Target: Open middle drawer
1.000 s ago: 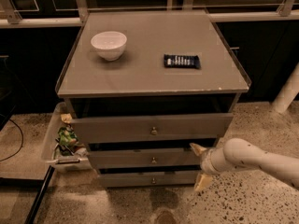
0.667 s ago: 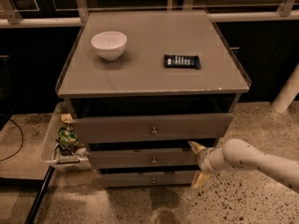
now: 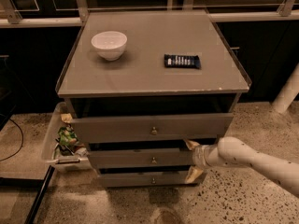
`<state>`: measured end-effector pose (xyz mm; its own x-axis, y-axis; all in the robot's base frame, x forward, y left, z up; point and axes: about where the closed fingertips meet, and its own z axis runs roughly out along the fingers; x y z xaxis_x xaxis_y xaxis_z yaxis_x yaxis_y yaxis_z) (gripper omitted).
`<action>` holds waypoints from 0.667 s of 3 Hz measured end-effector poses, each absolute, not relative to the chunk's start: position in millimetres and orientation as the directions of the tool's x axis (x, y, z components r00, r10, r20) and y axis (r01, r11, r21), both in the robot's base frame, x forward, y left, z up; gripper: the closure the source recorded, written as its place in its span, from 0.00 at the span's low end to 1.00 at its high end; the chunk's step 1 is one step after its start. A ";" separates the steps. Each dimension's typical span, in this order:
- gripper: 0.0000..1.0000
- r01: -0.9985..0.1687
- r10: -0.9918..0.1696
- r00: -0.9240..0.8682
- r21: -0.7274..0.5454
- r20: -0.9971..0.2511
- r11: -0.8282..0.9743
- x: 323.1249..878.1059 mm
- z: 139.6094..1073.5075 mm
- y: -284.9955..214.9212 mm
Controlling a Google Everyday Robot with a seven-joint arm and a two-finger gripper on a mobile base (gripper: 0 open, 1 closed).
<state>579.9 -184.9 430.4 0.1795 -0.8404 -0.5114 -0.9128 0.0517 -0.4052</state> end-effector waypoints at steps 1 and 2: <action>0.00 -0.914 -0.832 0.209 -0.405 -0.514 0.021 606.0 397.6 -178.1; 0.00 -0.917 -0.831 0.209 -0.398 -0.515 0.016 613.9 392.1 -177.6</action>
Offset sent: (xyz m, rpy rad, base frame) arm 0.0304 0.0042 -0.0349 0.0030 -0.0065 0.0398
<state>613.9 -177.6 392.1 0.2094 -0.8315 -0.5146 -0.9171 0.0157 -0.3984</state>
